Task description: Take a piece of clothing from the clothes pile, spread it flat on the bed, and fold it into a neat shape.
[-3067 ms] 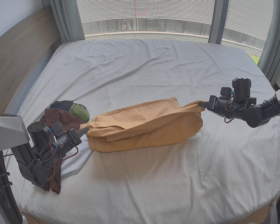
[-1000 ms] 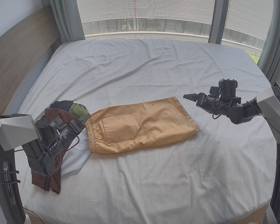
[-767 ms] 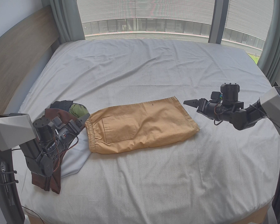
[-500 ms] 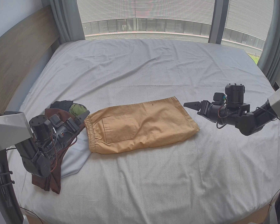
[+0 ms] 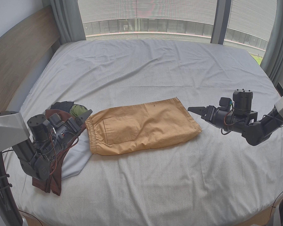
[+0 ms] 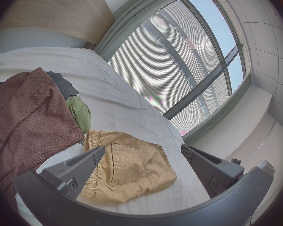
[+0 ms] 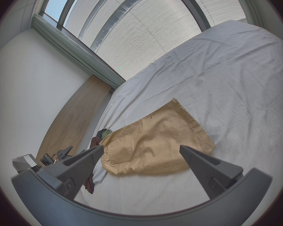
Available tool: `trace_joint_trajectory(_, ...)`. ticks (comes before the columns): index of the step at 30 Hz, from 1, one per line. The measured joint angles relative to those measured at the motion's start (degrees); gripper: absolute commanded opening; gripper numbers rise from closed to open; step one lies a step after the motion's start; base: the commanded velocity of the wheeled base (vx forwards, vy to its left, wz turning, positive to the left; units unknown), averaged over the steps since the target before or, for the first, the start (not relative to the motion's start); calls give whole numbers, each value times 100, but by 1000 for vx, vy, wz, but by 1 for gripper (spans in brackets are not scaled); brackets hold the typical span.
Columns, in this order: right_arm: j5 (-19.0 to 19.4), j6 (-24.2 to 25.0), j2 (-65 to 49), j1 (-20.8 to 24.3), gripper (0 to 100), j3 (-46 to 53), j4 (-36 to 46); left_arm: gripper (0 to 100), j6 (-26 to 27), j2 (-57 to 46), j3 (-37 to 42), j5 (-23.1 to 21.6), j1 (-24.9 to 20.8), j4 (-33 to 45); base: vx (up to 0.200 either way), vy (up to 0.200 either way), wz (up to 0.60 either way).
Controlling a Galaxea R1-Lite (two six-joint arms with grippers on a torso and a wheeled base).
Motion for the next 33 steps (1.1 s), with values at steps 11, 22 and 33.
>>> trace_joint_trajectory(11,-49,0,708,38,100,138,-503,100,11,17,9,4,7,-2,0,0,0)
trace_joint_trajectory(22,-108,11,1423,-56,100,15,-728,100,197,146,18,0,13,0,0,0,0)
trace_joint_trajectory(33,-312,15,1987,-80,100,-411,-709,100,200,190,9,-5,22,0,0,0,0)
